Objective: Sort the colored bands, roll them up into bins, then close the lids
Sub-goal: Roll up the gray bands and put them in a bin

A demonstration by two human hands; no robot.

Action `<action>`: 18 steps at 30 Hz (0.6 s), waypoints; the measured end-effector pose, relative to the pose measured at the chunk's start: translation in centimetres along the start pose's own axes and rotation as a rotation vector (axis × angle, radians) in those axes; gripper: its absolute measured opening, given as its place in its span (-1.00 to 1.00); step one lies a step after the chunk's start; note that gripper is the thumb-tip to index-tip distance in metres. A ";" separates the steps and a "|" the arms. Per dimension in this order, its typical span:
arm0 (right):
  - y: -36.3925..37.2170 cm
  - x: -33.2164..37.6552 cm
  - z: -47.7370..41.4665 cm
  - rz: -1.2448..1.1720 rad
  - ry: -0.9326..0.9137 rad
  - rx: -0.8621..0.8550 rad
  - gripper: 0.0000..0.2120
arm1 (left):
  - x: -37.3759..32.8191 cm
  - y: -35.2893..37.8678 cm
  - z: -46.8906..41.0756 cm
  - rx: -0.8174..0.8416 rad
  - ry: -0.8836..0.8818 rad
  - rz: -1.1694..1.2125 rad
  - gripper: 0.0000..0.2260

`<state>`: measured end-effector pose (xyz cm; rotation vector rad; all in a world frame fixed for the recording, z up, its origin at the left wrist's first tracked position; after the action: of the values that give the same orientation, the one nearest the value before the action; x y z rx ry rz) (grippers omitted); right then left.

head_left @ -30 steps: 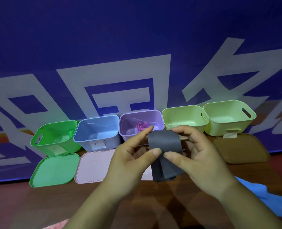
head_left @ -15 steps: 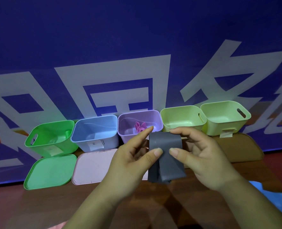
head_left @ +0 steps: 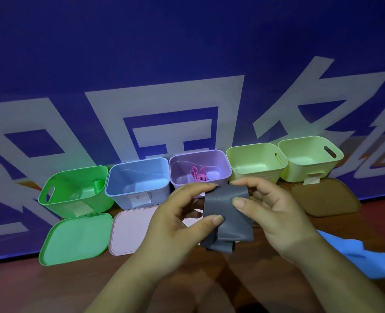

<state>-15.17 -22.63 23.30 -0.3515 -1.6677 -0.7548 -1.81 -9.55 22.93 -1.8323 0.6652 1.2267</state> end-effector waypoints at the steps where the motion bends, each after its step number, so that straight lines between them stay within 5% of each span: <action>1: 0.6 -0.2 0.0 0.007 0.002 0.000 -0.70 | 0.2 -0.6 0.2 -0.001 -0.004 0.005 -0.59; 7: 3.9 -1.0 0.2 0.081 0.046 0.028 -0.75 | 1.4 -3.5 1.3 -0.004 -0.032 0.030 -0.61; 18: 8.8 -1.8 1.0 0.218 -0.028 0.118 -0.54 | 2.9 -7.8 2.5 0.016 -0.111 0.242 -0.66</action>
<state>-10.20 -15.12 23.97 -0.4534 -1.6598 -0.4894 4.16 -3.23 22.33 -1.6922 0.8496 1.4640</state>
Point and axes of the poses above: each hand's wrist, its own z-axis away from the middle knuckle, its own y-axis out of the palm, x = y × z, the point moved 3 cm from there along -z, towards the middle knuckle, and after that the axes turned 10 degrees about -z, right-handed, at the moved point
